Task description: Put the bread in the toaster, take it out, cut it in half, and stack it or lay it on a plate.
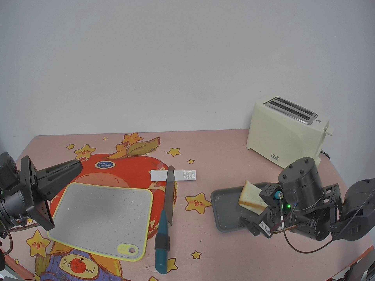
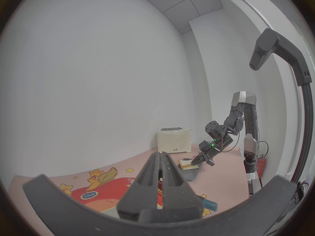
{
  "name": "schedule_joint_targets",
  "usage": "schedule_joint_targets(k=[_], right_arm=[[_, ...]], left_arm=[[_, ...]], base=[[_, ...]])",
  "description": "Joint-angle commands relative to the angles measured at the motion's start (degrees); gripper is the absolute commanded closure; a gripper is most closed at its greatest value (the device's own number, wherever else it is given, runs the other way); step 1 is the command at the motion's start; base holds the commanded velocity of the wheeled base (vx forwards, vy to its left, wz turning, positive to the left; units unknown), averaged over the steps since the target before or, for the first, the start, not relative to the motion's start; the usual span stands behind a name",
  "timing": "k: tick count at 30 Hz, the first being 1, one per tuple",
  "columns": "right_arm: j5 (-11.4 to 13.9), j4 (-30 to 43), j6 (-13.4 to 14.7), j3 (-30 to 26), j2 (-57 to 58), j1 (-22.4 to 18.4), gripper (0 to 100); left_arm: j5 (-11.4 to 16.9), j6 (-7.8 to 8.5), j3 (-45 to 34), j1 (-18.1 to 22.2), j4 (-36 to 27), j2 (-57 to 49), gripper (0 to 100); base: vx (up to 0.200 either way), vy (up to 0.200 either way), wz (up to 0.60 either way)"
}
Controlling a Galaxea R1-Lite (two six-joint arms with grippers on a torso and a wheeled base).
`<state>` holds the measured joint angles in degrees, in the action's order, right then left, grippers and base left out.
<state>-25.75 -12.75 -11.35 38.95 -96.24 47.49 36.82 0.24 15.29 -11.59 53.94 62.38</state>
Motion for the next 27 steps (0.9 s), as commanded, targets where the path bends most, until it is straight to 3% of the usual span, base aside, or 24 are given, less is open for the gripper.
schedule_joint_targets(k=[1,27], right_arm=[[0.0,-0.1,-0.1,0.2,0.1,0.1,0],[-0.9,-0.7,0.2,1.6,0.2,0.1,0]], left_arm=[[0.0,0.02,0.0,0.0,0.0,0.0,100],[0.1,0.02,0.0,0.0,0.1,0.0,100]], base=[[0.0,0.0,0.0],[0.0,0.0,0.0]])
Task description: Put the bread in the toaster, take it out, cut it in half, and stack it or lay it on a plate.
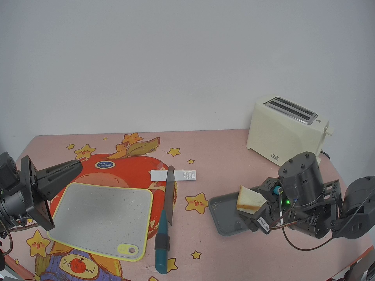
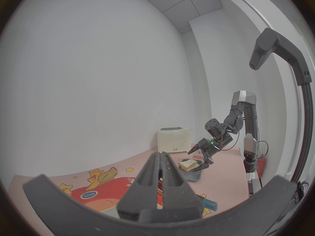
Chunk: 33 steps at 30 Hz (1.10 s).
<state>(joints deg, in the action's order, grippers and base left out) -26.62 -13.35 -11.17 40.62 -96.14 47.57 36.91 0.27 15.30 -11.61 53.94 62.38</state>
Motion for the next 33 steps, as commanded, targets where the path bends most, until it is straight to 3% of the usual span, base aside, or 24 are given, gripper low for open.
schedule_joint_targets(k=[1,10,16,21,23,26,33], right_arm=[[0.0,-0.2,0.0,-0.1,0.2,0.0,0],[0.0,-0.3,0.3,0.0,2.3,-2.4,0],[0.2,0.1,0.4,-0.5,6.8,-8.0,0],[1.1,0.4,1.8,-0.5,10.4,-12.1,0],[2.5,0.5,3.3,-0.6,11.6,-13.5,0],[4.3,0.5,4.6,-1.7,13.2,-15.2,0],[4.9,0.6,4.8,-4.3,18.3,-20.3,0]], left_arm=[[0.0,0.0,0.0,0.0,0.1,-0.1,100],[-0.1,0.0,0.0,0.0,0.1,-0.1,100],[-0.1,0.0,0.0,0.0,0.1,-0.2,100],[-0.2,0.43,0.1,0.0,0.1,-0.2,100],[-0.3,1.31,0.1,0.0,0.1,-0.2,100],[-0.4,1.4,0.2,0.0,0.1,-0.2,100],[-0.7,1.49,0.5,0.1,0.1,-0.4,100]], base=[[0.0,0.0,0.0],[0.0,0.0,0.0],[0.0,0.0,0.0],[0.0,0.0,0.0],[0.0,0.0,0.0],[0.0,0.0,0.0],[0.0,0.0,0.0]])
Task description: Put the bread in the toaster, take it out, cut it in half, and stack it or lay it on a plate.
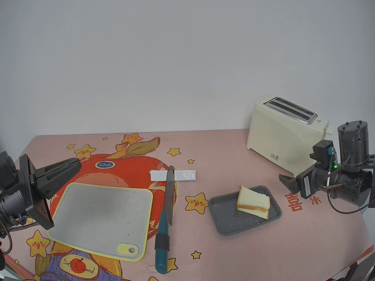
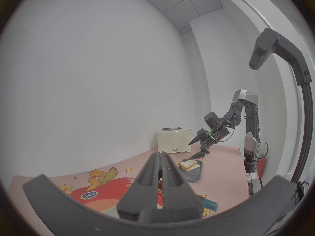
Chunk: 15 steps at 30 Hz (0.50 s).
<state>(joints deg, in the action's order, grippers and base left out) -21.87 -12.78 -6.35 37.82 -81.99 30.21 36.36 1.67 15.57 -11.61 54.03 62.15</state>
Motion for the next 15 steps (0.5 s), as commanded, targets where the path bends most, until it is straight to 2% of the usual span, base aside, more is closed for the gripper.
schedule_joint_targets(k=[1,5,6,9,15], right_arm=[[0.9,-0.1,0.0,-1.9,5.0,-4.2,0],[6.5,-0.1,0.1,-2.5,8.1,-8.9,0],[8.7,-0.1,0.1,-2.9,9.2,-10.5,0],[11.5,-0.2,0.1,-3.7,10.5,-12.7,0],[15.4,-0.7,0.0,-5.8,12.3,-16.0,0]], left_arm=[[-0.2,0.0,0.3,0.1,0.0,-0.4,100],[-1.3,0.0,0.5,0.1,-0.1,-1.2,100],[-2.0,0.0,0.5,0.1,-0.1,-1.2,100],[-3.1,0.0,0.5,0.1,0.0,-1.3,100],[-4.0,-0.35,1.1,0.1,-0.5,-3.9,100]], base=[[0.0,0.0,0.0],[0.0,0.0,0.0],[0.0,0.0,0.0],[0.0,0.0,0.0],[0.0,0.0,0.0]])
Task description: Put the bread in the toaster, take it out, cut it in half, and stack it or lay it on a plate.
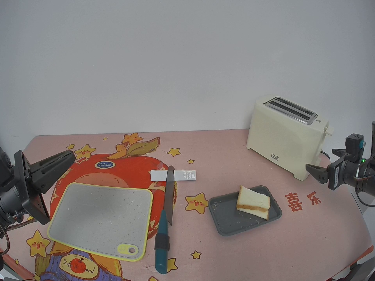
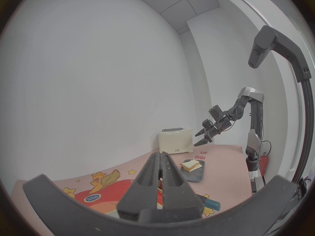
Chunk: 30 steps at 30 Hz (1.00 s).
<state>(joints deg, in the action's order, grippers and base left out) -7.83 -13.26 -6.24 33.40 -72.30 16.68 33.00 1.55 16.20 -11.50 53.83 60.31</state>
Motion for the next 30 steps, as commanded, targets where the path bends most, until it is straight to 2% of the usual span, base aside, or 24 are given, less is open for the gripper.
schedule_joint_targets(k=[1,6,9,10,12,13,14,15,21,28,30], right_arm=[[1.4,-0.2,-0.1,-1.4,2.6,-2.5,0],[5.2,0.0,0.1,-1.8,4.7,-4.9,0],[7.8,0.3,0.0,-2.3,5.8,-6.7,0],[7.9,0.3,0.0,-2.4,5.8,-6.8,0],[8.4,-0.1,0.0,-3.8,6.6,-7.4,0],[8.4,-0.2,-0.1,-4.7,7.2,-7.5,0],[8.3,-0.3,-0.1,-4.9,7.4,-7.5,0],[8.1,-0.3,0.0,-5.9,8.4,-7.8,0],[8.0,-0.2,-0.3,-6.7,11.0,-10.9,0],[7.8,-0.1,-0.4,-8.0,14.0,-11.1,0],[7.7,-0.1,-0.4,-8.7,16.5,-11.8,0]], left_arm=[[-0.7,-0.23,0.5,0.0,-0.3,-2.0,100],[-7.5,-0.23,0.1,-0.1,-0.8,-1.9,100],[-11.3,-0.23,0.3,-0.1,-4.4,-1.8,100],[-11.5,-0.32,0.3,-0.1,-4.6,-1.8,100],[-18.3,-0.05,1.5,0.4,-9.4,-1.8,100],[-23.9,0.21,2.3,2.1,-11.7,-1.8,100],[-25.2,0.21,2.3,2.5,-12.3,-1.7,100],[-30.6,0.21,2.6,3.3,-14.1,-1.8,100],[-31.1,-0.23,2.4,3.8,-15.0,-2.0,100],[-31.1,-0.32,1.7,3.8,-17.3,-2.7,100],[-31.6,-0.41,1.3,3.8,-17.4,-6.5,100]], base=[[0.0,0.0,0.0],[0.0,0.0,0.0],[0.0,0.0,0.0],[0.0,0.0,0.0],[0.0,0.0,0.0],[0.0,0.0,0.0],[0.0,0.0,0.0],[0.0,0.0,0.0],[0.0,0.0,0.0],[0.0,0.0,0.0],[0.0,0.0,0.0]])
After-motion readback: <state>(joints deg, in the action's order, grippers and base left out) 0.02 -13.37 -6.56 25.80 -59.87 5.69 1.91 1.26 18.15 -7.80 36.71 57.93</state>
